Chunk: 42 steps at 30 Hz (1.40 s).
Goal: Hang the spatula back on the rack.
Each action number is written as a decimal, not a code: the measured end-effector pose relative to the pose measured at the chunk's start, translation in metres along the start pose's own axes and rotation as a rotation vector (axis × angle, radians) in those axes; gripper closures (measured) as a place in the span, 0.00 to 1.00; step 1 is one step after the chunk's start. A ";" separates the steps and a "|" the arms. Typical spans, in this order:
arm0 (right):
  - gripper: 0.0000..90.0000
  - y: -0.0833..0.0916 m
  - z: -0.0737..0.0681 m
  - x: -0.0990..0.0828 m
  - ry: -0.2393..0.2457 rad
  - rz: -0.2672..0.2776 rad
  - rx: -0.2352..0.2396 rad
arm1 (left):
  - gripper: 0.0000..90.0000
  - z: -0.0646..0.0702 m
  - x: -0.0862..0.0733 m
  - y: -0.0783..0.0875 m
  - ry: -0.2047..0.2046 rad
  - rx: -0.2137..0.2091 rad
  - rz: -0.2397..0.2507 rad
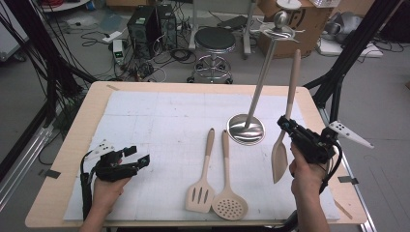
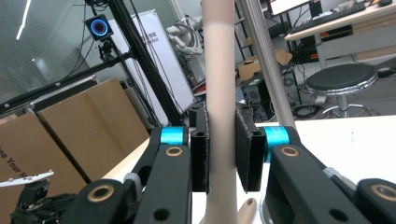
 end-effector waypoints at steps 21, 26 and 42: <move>0.87 -0.004 0.001 0.023 0.023 0.016 -0.012 | 0.27 0.001 0.000 0.000 -0.004 -0.001 0.000; 0.87 -0.008 0.002 0.026 0.030 0.004 -0.018 | 0.27 0.000 0.001 0.000 -0.001 0.002 0.005; 0.87 -0.016 0.002 0.020 0.046 -0.029 -0.024 | 0.27 -0.001 0.001 0.001 -0.001 0.001 0.006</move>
Point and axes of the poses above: each handheld gripper's, and its own axes: y roughly backward along the jaws, x roughly out of its top, z roughly to its right, the point moved 8 cm from there along -y, roughly forward along the jaws, and after that the axes turned 5 degrees about z, right-handed, at the moved point
